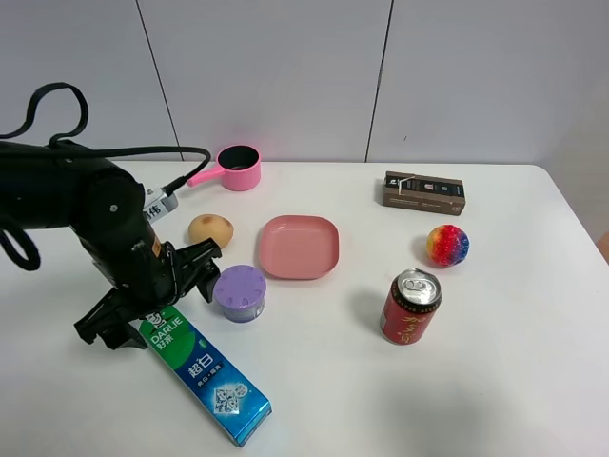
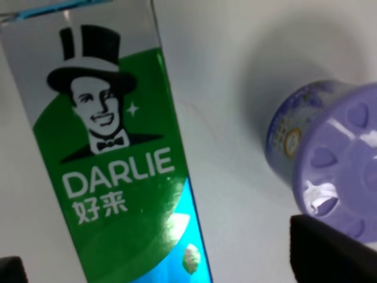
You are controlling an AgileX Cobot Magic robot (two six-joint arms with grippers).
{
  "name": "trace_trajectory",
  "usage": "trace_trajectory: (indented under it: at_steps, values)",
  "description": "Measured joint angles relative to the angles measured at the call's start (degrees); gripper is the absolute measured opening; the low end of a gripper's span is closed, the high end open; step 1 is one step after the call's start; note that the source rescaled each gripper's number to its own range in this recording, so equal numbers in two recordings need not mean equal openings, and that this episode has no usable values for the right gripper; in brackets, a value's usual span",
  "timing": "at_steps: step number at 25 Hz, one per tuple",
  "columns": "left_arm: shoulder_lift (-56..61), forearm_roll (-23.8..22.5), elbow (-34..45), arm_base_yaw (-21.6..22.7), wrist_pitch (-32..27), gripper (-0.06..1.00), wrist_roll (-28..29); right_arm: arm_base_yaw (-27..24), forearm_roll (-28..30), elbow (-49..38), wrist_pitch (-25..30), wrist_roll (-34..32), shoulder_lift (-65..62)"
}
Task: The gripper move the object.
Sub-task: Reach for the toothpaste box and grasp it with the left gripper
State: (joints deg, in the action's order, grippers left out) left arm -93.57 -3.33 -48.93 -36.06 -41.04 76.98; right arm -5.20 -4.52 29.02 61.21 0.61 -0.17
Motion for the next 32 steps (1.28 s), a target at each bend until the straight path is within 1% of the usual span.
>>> trace_trajectory:
  at_steps: [4, 8, 17, 23, 27, 32]
  values:
    - [-0.9, 0.1, 0.0, 0.0, 0.5, 0.7, 0.3, 0.0, 0.0, 0.0, 0.0, 0.0, 0.0]
    - [-0.9, 0.2, 0.0, 0.5, -1.3, 0.7, 2.0, 0.0, 0.0, 0.0, 0.0, 0.0, 0.0]
    - [-1.6, 0.0, 0.0, 1.6, -0.7, 0.7, 2.4, 0.0, 0.0, 0.0, 0.0, 0.0, 0.0]
    - [-5.3, 0.6, 0.0, 1.7, -0.6, 0.7, 2.3, 0.0, 0.0, 0.0, 0.0, 0.0, 0.0]
    - [-5.5, 0.8, 0.0, 1.7, 0.7, 0.7, 2.1, 0.0, 0.0, 0.0, 0.0, 0.0, 0.0]
    - [-6.9, 1.0, 0.0, 1.7, 3.6, 0.7, 2.1, 0.0, 0.0, 0.0, 0.0, 0.0, 0.0]
